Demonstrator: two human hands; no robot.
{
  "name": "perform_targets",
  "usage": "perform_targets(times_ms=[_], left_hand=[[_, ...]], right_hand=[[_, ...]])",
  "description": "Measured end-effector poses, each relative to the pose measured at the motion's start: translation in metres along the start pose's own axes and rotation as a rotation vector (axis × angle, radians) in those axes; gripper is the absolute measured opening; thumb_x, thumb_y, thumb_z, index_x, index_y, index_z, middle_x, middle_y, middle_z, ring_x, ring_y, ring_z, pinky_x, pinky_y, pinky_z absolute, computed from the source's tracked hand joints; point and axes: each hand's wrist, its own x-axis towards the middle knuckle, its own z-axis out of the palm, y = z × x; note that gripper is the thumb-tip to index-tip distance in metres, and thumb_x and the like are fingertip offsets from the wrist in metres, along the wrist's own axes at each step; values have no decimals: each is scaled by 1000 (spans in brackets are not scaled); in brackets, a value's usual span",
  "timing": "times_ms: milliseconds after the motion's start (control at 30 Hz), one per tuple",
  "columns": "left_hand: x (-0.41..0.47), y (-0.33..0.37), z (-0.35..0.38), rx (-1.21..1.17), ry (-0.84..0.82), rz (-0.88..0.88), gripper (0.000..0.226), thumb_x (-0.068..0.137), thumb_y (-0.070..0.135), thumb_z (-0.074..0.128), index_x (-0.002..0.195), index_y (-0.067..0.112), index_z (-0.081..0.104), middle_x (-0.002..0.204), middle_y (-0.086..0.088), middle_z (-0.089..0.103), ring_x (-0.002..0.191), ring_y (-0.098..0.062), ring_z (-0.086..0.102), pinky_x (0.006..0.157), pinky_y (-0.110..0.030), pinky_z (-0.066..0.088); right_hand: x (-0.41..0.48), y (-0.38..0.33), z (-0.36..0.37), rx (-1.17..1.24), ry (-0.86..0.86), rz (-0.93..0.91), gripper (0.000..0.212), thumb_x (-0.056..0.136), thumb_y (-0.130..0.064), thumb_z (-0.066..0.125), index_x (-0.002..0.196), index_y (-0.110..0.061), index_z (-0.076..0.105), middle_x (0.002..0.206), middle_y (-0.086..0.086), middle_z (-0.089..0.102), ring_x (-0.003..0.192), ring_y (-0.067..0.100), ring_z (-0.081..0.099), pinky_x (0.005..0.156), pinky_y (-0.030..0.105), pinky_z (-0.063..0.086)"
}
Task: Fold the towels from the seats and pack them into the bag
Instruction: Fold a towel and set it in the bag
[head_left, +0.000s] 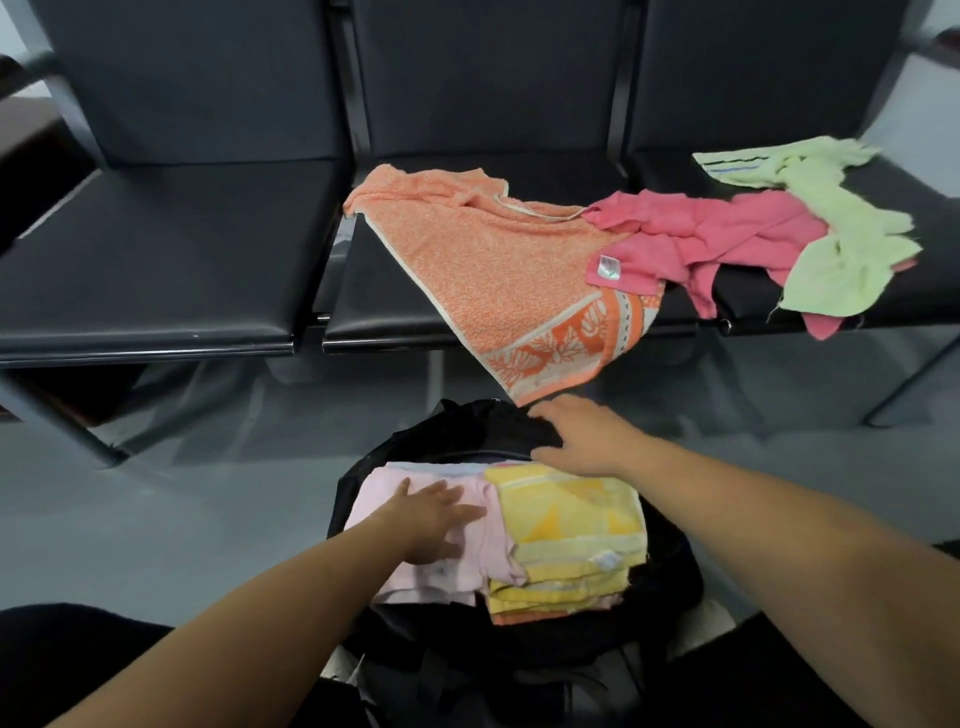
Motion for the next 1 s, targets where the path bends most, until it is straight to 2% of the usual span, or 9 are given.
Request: perform_targets(times_ms=[100,167,267,433,667,833,867,933,1000], left_hand=[[0,7,3,9,18,-29,67,105,41,44,160,39,6,170,-2,-6,156,-23,-4,123,-60,3],[4,16,6,2,35,-54,66,107,34,40,161,35,3,169,-5,-10,156,-24,-7,122,-60,4],[14,22,12,3,61,-75,65,107,31,36,161,33,0,169,-7,-12,156,-26,-9,120,-62,6],[19,10,14,51,55,-90,72,106,23,41,159,38,-4,168,-4,-16,155,-26,-12,121,-63,6],[16,0,10,65,11,-66,71,106,29,41,158,42,-5,168,-4,-16,156,-27,-11,121,-62,8],[19,25,4,49,-30,-29,70,104,37,41,159,42,-2,167,-10,-17,155,-28,-13,120,-63,1],[18,23,-4,16,-24,-47,71,102,41,44,159,41,2,168,-10,-14,156,-28,-10,122,-61,2],[14,16,-30,-119,44,-83,68,100,46,49,160,35,18,169,-11,2,156,-29,7,124,-52,13],[5,14,-67,-265,199,-64,55,99,43,54,150,24,44,159,-9,32,145,-26,35,118,-39,31]], right_hand=[[-22,-20,56,-230,-238,-174,80,94,-69,45,160,-42,9,170,2,0,157,26,1,123,59,3],[-29,-32,93,-270,-334,-143,87,95,-69,44,161,-37,-3,170,0,-12,156,25,-9,121,63,-5],[-26,-16,108,-333,-353,-36,92,99,-61,46,161,-24,-12,168,-5,-21,156,21,-14,118,67,-2],[-24,31,105,-218,-359,146,82,106,-49,39,160,-21,-16,164,-7,-29,155,22,-17,120,66,7],[-22,35,115,-159,-368,151,78,109,-42,37,159,-19,-18,164,-5,-31,154,22,-20,122,62,5],[-22,21,95,-167,-396,133,81,106,-41,44,161,-14,-9,167,1,-22,156,28,-12,123,60,4],[-20,18,86,-143,-386,132,80,105,-42,47,162,-12,-1,169,5,-13,157,31,-2,124,58,10],[-16,11,58,-96,-334,105,69,101,-43,52,154,-6,30,163,16,27,145,36,35,115,48,36],[-13,5,17,-26,-224,63,46,100,-42,54,126,-4,56,127,14,60,115,34,58,86,36,51]])
